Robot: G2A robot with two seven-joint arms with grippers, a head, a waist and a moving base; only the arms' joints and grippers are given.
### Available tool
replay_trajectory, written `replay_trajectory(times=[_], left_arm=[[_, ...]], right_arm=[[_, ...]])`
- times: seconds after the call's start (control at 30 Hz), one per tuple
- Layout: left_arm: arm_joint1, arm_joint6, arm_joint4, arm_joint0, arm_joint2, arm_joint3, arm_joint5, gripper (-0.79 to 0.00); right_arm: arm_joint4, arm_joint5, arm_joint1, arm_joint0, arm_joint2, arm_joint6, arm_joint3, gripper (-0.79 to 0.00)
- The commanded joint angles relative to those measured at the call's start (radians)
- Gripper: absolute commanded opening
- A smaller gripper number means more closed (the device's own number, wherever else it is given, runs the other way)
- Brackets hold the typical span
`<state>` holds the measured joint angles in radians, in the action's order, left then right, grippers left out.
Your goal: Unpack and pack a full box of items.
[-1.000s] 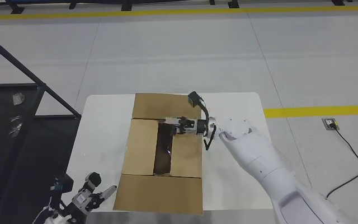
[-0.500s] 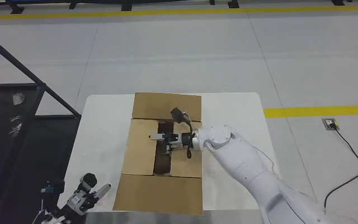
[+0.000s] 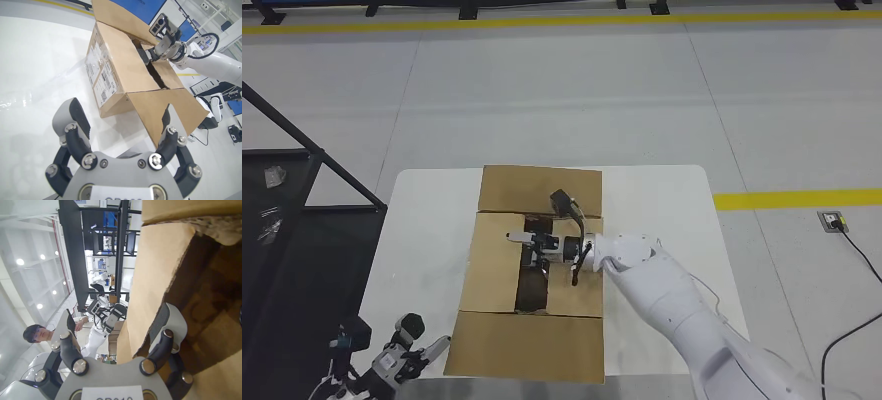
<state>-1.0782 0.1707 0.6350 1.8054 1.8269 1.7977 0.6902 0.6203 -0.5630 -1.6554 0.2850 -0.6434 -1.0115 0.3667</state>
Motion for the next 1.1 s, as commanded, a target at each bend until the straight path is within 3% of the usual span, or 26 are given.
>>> replay_trajectory(times=[0.0,0.2,0.4,0.7,0.87,1.07], left_arm=[[0.0,0.005,0.005,-0.004,-0.009,-0.002,-0.003,0.0],[-0.001,0.017,0.051,-0.025,-0.039,0.019,-0.036,0.0],[-0.006,-0.011,0.2,-0.043,-0.092,0.085,-0.117,0.0],[-0.027,-0.089,0.418,-0.109,-0.221,0.155,-0.419,0.0],[-0.039,-0.088,0.396,-0.157,-0.266,0.15,-0.53,0.0],[-0.043,-0.114,0.311,-0.15,-0.211,0.154,-0.567,0.0]], right_arm=[[0.02,-0.01,-0.005,-0.005,-0.011,-0.025,-0.006,0.0],[0.048,-0.023,-0.025,-0.019,-0.031,-0.062,-0.004,0.0],[0.036,-0.041,-0.047,-0.037,-0.034,-0.056,0.009,0.0],[0.019,-0.065,-0.078,-0.059,-0.039,-0.06,0.025,0.0],[0.001,-0.079,-0.094,-0.067,-0.037,-0.068,0.035,0.0],[-0.023,-0.106,-0.104,-0.07,-0.04,-0.102,0.034,0.0]])
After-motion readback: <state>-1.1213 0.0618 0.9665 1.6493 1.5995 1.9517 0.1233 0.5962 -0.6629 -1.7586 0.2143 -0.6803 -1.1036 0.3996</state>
